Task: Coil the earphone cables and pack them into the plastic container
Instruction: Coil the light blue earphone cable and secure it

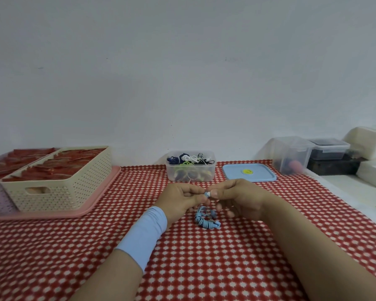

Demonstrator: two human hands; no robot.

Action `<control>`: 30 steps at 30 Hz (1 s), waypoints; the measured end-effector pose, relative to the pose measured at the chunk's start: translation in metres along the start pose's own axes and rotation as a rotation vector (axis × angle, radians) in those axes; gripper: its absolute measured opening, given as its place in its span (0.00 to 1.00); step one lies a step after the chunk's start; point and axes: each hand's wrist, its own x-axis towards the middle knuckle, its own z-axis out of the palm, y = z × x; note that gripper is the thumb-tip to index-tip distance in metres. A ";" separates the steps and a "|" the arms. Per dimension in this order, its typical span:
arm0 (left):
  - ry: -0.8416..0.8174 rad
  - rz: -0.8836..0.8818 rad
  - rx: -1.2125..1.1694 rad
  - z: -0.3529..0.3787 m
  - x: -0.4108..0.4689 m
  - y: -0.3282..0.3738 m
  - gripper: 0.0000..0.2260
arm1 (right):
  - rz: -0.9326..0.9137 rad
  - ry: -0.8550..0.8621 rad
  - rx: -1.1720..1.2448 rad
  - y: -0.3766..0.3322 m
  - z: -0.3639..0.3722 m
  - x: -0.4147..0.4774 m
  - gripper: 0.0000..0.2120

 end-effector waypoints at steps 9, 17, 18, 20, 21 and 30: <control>0.162 0.027 0.114 0.004 0.002 -0.002 0.06 | -0.145 0.170 -0.126 -0.001 0.009 -0.003 0.03; 0.185 0.038 0.143 0.005 0.000 -0.002 0.06 | -0.269 0.245 -0.291 0.004 0.012 0.000 0.03; 0.188 0.039 0.148 0.006 0.000 -0.003 0.06 | -0.285 0.260 -0.313 0.005 0.012 0.001 0.03; 0.195 0.042 0.153 0.006 0.001 -0.004 0.06 | -0.315 0.280 -0.363 0.008 0.012 0.005 0.03; 0.199 0.042 0.156 0.006 0.001 -0.004 0.06 | -0.330 0.287 -0.389 0.009 0.011 0.006 0.03; 0.209 0.065 0.124 0.006 0.000 -0.004 0.07 | -0.379 0.302 -0.386 0.008 0.012 0.006 0.07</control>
